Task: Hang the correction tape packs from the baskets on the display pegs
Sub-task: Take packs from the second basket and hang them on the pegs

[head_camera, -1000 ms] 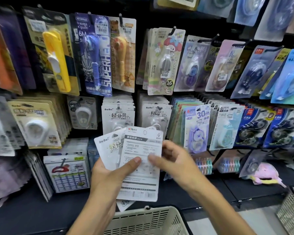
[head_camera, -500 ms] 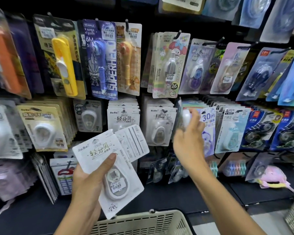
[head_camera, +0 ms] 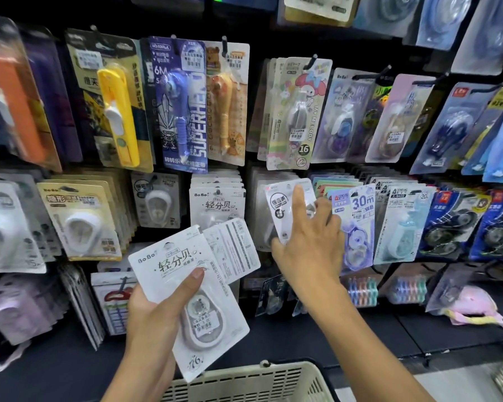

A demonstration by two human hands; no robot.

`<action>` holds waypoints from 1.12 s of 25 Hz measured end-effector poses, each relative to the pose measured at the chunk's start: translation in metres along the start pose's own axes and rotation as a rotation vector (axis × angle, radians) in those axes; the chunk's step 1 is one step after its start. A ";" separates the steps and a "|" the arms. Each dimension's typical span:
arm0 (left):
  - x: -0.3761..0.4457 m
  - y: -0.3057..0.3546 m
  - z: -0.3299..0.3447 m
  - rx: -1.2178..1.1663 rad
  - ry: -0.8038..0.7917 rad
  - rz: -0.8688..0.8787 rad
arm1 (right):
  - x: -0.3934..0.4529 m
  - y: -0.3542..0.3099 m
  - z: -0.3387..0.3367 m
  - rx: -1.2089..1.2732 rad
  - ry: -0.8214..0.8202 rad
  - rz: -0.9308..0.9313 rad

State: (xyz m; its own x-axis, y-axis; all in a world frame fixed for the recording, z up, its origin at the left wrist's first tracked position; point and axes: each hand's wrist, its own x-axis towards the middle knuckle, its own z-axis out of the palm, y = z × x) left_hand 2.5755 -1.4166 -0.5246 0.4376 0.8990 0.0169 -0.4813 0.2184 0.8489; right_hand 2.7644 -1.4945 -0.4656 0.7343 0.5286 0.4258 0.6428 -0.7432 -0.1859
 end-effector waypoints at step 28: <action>0.007 0.007 0.004 0.318 -0.015 0.015 | -0.049 0.004 -0.004 1.509 -0.098 0.222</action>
State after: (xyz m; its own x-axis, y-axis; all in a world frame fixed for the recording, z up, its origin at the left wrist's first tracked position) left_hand 2.5782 -1.4105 -0.5169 0.4450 0.8948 0.0364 -0.2273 0.0735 0.9710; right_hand 2.7304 -1.5248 -0.4837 0.8149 0.5359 0.2209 0.0912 0.2579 -0.9619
